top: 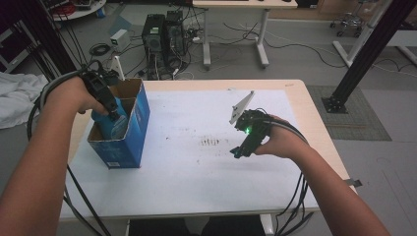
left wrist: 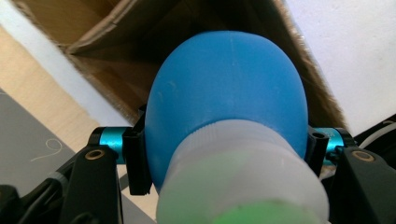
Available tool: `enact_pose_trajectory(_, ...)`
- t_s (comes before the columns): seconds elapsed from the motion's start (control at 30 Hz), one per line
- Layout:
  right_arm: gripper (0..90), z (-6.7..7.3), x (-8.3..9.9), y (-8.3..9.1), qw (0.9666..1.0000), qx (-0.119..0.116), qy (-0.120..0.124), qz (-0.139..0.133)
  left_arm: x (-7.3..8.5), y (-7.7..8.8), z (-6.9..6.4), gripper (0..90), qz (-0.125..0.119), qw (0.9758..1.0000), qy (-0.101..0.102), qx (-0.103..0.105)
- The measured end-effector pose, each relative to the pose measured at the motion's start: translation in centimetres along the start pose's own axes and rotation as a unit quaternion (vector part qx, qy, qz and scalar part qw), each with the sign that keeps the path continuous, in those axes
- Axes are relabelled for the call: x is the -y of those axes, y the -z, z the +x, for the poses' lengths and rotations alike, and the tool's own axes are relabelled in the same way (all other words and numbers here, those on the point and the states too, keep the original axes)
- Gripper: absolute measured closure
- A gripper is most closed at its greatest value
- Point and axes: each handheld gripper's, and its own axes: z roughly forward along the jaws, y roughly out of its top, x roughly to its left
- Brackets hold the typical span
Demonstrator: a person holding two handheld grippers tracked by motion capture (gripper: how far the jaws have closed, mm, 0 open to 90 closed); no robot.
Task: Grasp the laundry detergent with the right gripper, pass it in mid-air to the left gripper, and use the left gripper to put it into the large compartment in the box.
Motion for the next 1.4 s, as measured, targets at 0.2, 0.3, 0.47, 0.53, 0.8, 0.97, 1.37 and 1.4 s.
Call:
enact_pose_trajectory(0.2,12.7,0.0,0.0,-0.1,1.0000,-0.001,0.000,0.001,-0.2,-1.8,-0.1,38.1,0.005,1.0000,-0.005,0.003)
enact_pose_trajectory(0.3,12.7,-0.1,0.0,-0.1,1.0000,-0.001,0.000,0.001,-0.3,-2.4,-0.2,38.1,0.004,0.9999,-0.013,0.002)
enact_pose_trajectory(0.47,12.7,0.0,-0.1,-0.2,1.0000,-0.002,0.001,0.002,-0.4,-3.3,-0.4,38.1,0.009,0.9998,-0.018,0.002)
enact_pose_trajectory(0.53,12.7,0.0,-0.1,-0.2,1.0000,-0.003,0.002,0.001,-0.4,-3.7,-0.3,38.1,0.011,0.9998,-0.017,0.003)
enact_pose_trajectory(0.8,12.7,0.0,-0.2,-0.1,1.0000,0.000,0.001,0.000,-0.2,-4.0,-0.1,37.6,0.004,0.9997,-0.021,0.006)
enact_pose_trajectory(0.97,12.7,0.1,-0.3,-0.1,1.0000,0.000,0.000,0.000,-0.2,-3.9,-0.1,34.6,0.004,0.9997,-0.023,0.007)
enact_pose_trajectory(1.37,12.7,0.1,-0.3,0.0,1.0000,0.003,0.001,-0.003,-0.1,-3.1,-0.5,31.3,-0.002,0.9996,-0.027,0.003)
enact_pose_trajectory(1.4,12.7,0.2,-0.3,0.0,1.0000,0.002,0.001,-0.004,-0.1,-2.9,-0.6,31.3,-0.004,0.9996,-0.026,0.002)
